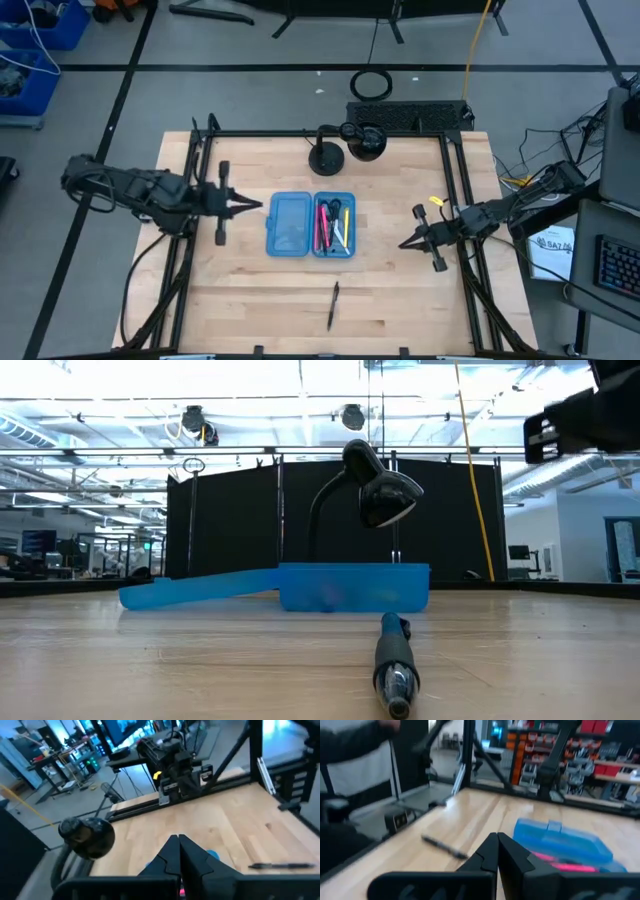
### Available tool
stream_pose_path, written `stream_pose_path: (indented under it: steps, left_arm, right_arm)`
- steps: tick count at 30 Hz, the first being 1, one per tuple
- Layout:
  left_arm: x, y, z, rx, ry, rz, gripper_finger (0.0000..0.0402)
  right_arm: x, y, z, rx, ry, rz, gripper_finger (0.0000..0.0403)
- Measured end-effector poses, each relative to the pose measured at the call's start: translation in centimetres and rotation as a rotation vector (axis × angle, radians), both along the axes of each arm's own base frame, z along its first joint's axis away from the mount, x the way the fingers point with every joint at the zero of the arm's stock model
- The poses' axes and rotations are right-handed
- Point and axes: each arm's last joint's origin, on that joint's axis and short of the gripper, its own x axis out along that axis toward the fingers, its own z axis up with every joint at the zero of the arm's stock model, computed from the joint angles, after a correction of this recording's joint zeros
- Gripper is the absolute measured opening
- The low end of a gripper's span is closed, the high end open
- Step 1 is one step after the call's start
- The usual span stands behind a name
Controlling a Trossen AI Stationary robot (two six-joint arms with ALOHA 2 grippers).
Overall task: Pick & place school supplies into a supply box
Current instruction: Put the black pen into the blue supply box
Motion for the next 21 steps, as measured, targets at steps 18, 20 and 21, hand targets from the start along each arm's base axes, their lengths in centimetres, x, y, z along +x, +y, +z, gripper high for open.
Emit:
stream_pose_path:
  steps: [18,20,21]
  left_arm:
    - [-2.2,-0.2,-16.4,-0.253,-0.307,-0.137,0.0000]
    - [-2.6,0.0,-17.9,-0.228,-0.314,-0.108,0.0000]
    - [-2.8,0.2,-18.5,-0.213,-0.314,-0.090,0.0000]
  right_arm:
    - [0.7,0.1,2.0,0.156,-0.164,-0.072,0.0000]
    - [1.2,0.2,2.7,0.158,-0.159,-0.108,0.0000]
    - [1.5,0.3,3.1,0.154,-0.138,-0.120,0.0000]
